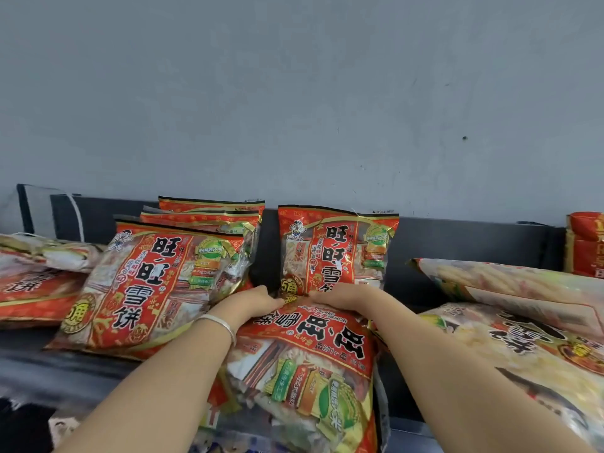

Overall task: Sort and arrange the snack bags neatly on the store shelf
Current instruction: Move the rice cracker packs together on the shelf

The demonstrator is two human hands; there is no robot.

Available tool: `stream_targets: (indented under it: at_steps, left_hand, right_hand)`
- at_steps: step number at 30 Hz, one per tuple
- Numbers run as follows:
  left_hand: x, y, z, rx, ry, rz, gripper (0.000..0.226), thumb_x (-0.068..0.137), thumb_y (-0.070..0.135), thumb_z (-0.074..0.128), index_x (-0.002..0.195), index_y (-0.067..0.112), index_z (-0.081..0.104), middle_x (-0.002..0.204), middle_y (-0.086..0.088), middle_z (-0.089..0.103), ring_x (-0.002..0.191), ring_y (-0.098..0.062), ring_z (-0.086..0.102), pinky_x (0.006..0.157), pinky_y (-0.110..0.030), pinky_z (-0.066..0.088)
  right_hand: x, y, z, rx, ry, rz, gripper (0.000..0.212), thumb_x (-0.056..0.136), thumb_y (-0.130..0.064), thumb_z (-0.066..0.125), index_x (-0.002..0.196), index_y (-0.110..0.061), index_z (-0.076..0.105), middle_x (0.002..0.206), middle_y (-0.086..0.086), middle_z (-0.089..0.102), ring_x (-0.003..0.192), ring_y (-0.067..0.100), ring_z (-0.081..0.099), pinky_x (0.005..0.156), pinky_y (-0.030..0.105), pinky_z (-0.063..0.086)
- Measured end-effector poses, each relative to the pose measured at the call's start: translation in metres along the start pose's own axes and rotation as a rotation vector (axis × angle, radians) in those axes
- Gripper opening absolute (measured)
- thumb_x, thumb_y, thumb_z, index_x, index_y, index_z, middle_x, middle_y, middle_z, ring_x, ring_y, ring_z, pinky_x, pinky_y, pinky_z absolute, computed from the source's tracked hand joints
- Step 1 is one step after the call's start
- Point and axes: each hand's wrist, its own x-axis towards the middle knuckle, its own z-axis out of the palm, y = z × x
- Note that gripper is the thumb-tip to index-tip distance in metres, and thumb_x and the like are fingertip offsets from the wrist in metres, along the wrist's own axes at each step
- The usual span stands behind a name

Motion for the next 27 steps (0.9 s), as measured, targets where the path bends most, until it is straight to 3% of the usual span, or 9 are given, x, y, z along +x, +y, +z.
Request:
stream_targets:
  at_steps: [3, 5, 7, 9, 12, 17, 20, 23, 27]
  left_hand:
    - [-0.005, 0.006, -0.005, -0.100, 0.177, 0.079, 0.043, 0.097, 0.018, 0.048, 0.138, 0.010, 0.036, 0.136, -0.014, 0.047, 0.119, -0.030, 0.050, 0.089, -0.033, 0.041]
    - [-0.008, 0.015, -0.013, -0.159, 0.340, 0.177, 0.032, 0.097, 0.026, 0.048, 0.128, 0.021, 0.040, 0.113, -0.009, 0.059, 0.096, -0.026, 0.060, 0.081, -0.038, 0.050]
    - [-0.014, 0.031, -0.024, -0.081, 0.506, 0.285, 0.023, 0.097, 0.041, 0.045, 0.116, 0.028, 0.038, 0.085, 0.003, 0.061, 0.070, -0.018, 0.061, 0.059, -0.036, 0.051]
    - [-0.021, 0.049, -0.037, 0.034, 0.666, 0.377, 0.022, 0.097, 0.039, 0.046, 0.115, 0.032, 0.037, 0.080, 0.007, 0.061, 0.063, -0.016, 0.060, 0.054, -0.032, 0.048]
    - [-0.025, 0.071, -0.053, 0.066, 0.805, 0.490, 0.042, 0.097, 0.014, 0.046, 0.134, 0.031, 0.035, 0.098, 0.004, 0.066, 0.087, -0.020, 0.063, 0.084, -0.038, 0.045]
    - [-0.016, 0.079, -0.052, 0.036, 0.772, 0.559, 0.037, 0.095, 0.024, 0.050, 0.131, 0.033, 0.046, 0.130, 0.003, 0.053, 0.121, -0.019, 0.049, 0.101, -0.046, 0.034]
    - [-0.003, 0.067, -0.035, 0.100, 0.608, 0.456, 0.047, 0.092, 0.029, 0.053, 0.136, 0.038, 0.040, 0.144, 0.002, 0.035, 0.135, -0.022, 0.030, 0.108, -0.049, 0.025]
    - [0.007, 0.054, -0.023, 0.069, 0.481, 0.389, 0.058, 0.090, 0.034, 0.057, 0.141, 0.039, 0.030, 0.153, 0.001, 0.019, 0.141, -0.027, 0.017, 0.111, -0.051, 0.021]
    - [0.007, 0.049, -0.021, 0.058, 0.543, 0.414, 0.064, 0.088, 0.035, 0.058, 0.144, 0.038, 0.025, 0.153, 0.000, 0.017, 0.142, -0.025, 0.014, 0.112, -0.055, 0.016]
  right_hand:
    - [-0.008, -0.004, -0.003, 0.080, 0.078, -0.060, 0.056, 0.090, -0.059, 0.050, 0.119, -0.011, 0.056, 0.092, 0.002, 0.067, 0.081, 0.018, 0.066, 0.081, 0.032, 0.053]
    - [-0.017, -0.009, -0.010, 0.112, 0.094, -0.082, 0.051, 0.090, -0.058, 0.051, 0.111, -0.011, 0.058, 0.090, 0.003, 0.067, 0.075, 0.017, 0.066, 0.066, 0.028, 0.053]
    - [-0.026, -0.012, -0.018, 0.196, 0.078, -0.107, 0.045, 0.090, -0.053, 0.056, 0.107, -0.011, 0.060, 0.090, 0.005, 0.071, 0.072, 0.018, 0.068, 0.062, 0.027, 0.053]
    - [-0.033, -0.014, -0.028, 0.306, 0.140, -0.157, 0.036, 0.091, -0.040, 0.061, 0.101, -0.006, 0.063, 0.085, 0.006, 0.070, 0.065, 0.017, 0.064, 0.060, 0.024, 0.052]
    - [-0.031, -0.016, -0.040, 0.449, 0.389, -0.227, 0.019, 0.092, -0.020, 0.062, 0.093, -0.001, 0.066, 0.074, 0.007, 0.063, 0.054, 0.012, 0.054, 0.050, 0.024, 0.044]
    - [-0.013, 0.001, -0.046, 0.766, 0.820, -0.097, 0.018, 0.095, -0.018, 0.056, 0.082, -0.008, 0.065, 0.075, 0.008, 0.060, 0.057, 0.016, 0.050, 0.055, 0.029, 0.044]
    - [-0.006, 0.006, -0.042, 0.904, 0.876, -0.060, 0.019, 0.098, -0.015, 0.051, 0.094, -0.004, 0.066, 0.074, 0.007, 0.057, 0.056, 0.012, 0.046, 0.052, 0.025, 0.034]
    - [-0.002, 0.001, -0.040, 0.945, 0.856, -0.058, 0.023, 0.099, -0.016, 0.049, 0.108, -0.003, 0.066, 0.081, 0.006, 0.060, 0.059, 0.011, 0.049, 0.056, 0.025, 0.040]
    - [0.000, 0.000, -0.040, 0.984, 0.830, -0.066, 0.027, 0.099, -0.019, 0.049, 0.117, -0.006, 0.065, 0.080, 0.002, 0.061, 0.059, 0.011, 0.051, 0.061, 0.028, 0.047]
